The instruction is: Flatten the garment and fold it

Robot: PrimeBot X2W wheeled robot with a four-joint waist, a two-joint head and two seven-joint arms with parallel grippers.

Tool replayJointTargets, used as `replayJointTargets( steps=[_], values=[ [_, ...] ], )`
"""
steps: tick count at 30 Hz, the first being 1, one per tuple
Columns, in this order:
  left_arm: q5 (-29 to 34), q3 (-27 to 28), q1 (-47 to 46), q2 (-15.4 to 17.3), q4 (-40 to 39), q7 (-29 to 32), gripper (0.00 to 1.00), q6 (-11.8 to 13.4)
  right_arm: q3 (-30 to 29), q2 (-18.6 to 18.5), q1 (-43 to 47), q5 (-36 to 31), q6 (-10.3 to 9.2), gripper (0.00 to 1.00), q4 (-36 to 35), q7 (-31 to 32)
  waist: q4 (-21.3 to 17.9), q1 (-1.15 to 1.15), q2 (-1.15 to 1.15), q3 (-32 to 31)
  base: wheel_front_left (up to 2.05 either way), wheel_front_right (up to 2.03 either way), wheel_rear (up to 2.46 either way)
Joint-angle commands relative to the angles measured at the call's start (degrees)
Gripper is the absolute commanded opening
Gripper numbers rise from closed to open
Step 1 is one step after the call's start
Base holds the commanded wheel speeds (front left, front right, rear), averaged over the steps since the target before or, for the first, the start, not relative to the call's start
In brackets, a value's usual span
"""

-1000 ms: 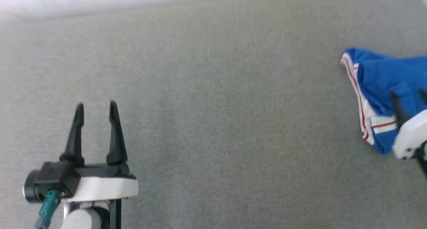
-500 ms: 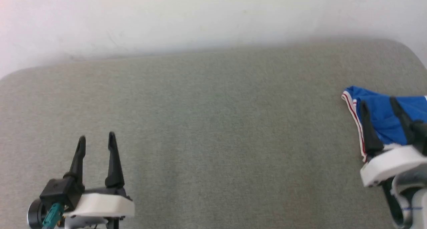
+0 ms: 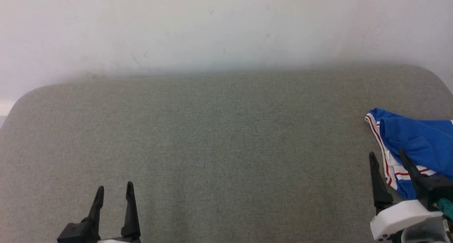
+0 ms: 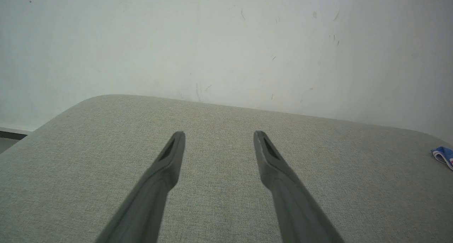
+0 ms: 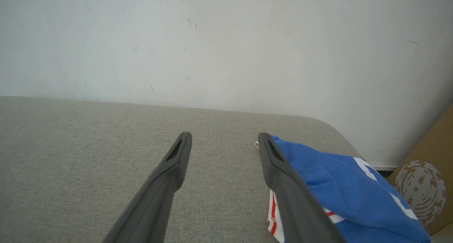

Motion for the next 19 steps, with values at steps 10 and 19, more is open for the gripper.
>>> replayJointTargets(
  steps=[10,19],
  values=[
    [1.0,-1.0,0.5,-0.7,1.3,-1.1,1.00,-1.2,0.4,0.2,2.0,2.8,-0.12,1.00,4.4,-2.1,0.7,0.01,0.00,-0.7,0.00,0.00,0.00],
    [0.9,-1.0,0.4,-0.5,2.2,-1.3,1.00,-1.5,1.7,0.2,1.2,3.3,-0.12,1.00,5.4,-2.3,0.3,0.01,0.00,-0.9,0.00,0.00,0.00]
  ],
)
